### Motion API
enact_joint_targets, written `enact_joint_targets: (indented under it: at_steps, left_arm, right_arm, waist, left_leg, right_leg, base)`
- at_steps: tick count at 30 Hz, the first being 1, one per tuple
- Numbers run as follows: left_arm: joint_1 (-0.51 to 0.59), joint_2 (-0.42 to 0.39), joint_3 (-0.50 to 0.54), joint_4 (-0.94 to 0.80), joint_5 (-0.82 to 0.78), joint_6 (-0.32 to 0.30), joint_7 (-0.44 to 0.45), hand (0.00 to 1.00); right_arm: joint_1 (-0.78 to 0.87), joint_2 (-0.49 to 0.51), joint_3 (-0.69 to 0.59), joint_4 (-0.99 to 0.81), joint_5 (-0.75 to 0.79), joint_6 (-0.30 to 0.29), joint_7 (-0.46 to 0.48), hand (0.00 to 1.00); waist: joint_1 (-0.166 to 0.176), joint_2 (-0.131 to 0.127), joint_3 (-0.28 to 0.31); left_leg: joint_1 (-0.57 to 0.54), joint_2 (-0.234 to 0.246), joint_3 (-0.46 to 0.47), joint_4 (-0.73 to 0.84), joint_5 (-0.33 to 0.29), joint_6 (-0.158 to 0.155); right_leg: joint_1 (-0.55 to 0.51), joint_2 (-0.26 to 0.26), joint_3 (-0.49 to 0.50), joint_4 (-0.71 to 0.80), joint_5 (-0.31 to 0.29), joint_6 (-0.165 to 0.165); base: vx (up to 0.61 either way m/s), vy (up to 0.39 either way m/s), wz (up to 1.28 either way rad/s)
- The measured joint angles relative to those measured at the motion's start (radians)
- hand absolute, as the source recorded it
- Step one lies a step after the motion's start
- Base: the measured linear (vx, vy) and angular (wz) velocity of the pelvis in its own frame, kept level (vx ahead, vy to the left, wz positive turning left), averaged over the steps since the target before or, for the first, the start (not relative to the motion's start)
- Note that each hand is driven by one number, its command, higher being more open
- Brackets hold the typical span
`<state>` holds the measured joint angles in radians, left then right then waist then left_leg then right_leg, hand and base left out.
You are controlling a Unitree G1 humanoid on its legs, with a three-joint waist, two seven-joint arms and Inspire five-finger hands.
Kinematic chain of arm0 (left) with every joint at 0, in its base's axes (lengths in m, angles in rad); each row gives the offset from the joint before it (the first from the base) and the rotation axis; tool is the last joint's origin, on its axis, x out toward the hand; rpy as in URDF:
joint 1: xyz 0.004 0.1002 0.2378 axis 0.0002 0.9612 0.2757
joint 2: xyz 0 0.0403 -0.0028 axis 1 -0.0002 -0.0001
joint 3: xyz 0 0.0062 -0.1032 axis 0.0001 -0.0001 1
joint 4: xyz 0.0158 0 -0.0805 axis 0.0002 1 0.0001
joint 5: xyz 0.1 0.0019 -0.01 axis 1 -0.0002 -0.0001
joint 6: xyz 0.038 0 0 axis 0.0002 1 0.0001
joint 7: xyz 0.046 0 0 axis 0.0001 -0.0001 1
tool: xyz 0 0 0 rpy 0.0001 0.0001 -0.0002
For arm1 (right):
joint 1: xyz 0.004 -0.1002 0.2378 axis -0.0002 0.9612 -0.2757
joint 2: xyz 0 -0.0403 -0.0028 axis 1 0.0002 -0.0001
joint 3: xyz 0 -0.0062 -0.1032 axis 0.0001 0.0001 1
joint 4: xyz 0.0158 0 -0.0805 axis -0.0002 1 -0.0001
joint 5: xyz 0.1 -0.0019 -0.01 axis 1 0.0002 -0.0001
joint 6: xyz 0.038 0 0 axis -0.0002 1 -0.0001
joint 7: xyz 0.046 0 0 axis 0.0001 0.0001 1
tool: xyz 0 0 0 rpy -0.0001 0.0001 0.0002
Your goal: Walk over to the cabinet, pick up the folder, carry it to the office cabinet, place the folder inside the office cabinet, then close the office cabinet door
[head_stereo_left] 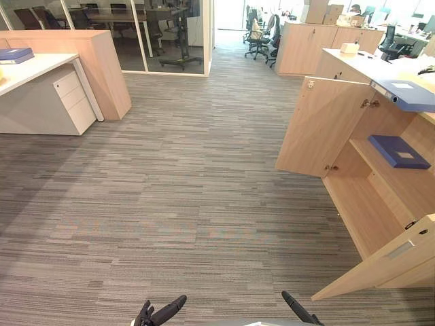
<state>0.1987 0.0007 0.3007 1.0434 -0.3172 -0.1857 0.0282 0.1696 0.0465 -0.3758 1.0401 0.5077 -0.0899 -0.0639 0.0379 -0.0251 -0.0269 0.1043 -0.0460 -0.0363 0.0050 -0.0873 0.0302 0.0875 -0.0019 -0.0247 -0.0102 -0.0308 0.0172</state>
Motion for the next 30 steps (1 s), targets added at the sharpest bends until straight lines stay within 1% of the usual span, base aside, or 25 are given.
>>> enact_joint_targets:
  at_steps: [6, 13, 16, 25, 30]
  left_arm:
    - [0.0, 0.001, 0.002, 0.003, -0.007, 0.0, 0.0, 1.0]
    - [0.0, 0.0, 0.006, 0.003, -0.007, 0.0, 0.015, 1.0]
    - [0.0, -0.007, 0.038, 0.004, -0.006, 0.0, 0.023, 1.0]
    - [0.0, -0.008, 0.039, 0.01, -0.006, -0.001, 0.041, 1.0]
    - [-0.002, -0.009, 0.039, 0.009, 0.003, -0.001, 0.066, 1.0]
  right_arm:
    - [-0.008, -0.001, -0.036, 0.026, 0.0, 0.001, 0.006, 1.0]
    - [-0.01, -0.004, -0.042, 0.038, 0.0, 0.002, 0.006, 1.0]
    - [-0.012, -0.005, -0.045, 0.046, -0.005, 0.002, 0.006, 1.0]
    - [-0.025, -0.009, -0.045, 0.063, -0.035, 0.003, 0.005, 1.0]
    - [-0.026, -0.009, -0.043, 0.063, -0.036, 0.003, -0.003, 1.0]
  waist:
    - [0.0, 0.0, 0.0]
    - [-0.001, 0.0, 0.0]
    - [-0.002, 0.0, -0.001]
    - [-0.01, 0.0, -0.001]
    - [-0.013, 0.0, 0.0]
  left_leg:
    - [0.0, -0.001, -0.005, 0.0, 0.0, 0.001]
    - [0.002, -0.003, -0.01, 0.0, 0.002, 0.003]
    - [0.004, -0.004, -0.012, -0.001, 0.003, 0.005]
    - [0.005, -0.006, -0.014, -0.003, 0.005, 0.007]
    - [0.005, -0.005, -0.011, -0.005, 0.005, 0.007]
  right_leg:
    - [0.0, 0.0, -0.003, 0.001, -0.002, 0.0]
    - [-0.001, -0.001, -0.004, 0.005, -0.005, 0.0]
    - [-0.003, -0.001, -0.005, 0.005, -0.006, 0.001]
    - [-0.004, -0.002, -0.007, 0.004, -0.006, 0.001]
    - [-0.004, -0.002, -0.006, 0.003, -0.005, 0.001]
  base:
    - [0.0, 0.0, 0.0]
    - [0.0, 0.0, 0.0]
    - [0.0, 0.0, 0.0]
    - [0.0, -0.001, 0.01]
    - [0.0, 0.0, 0.0]
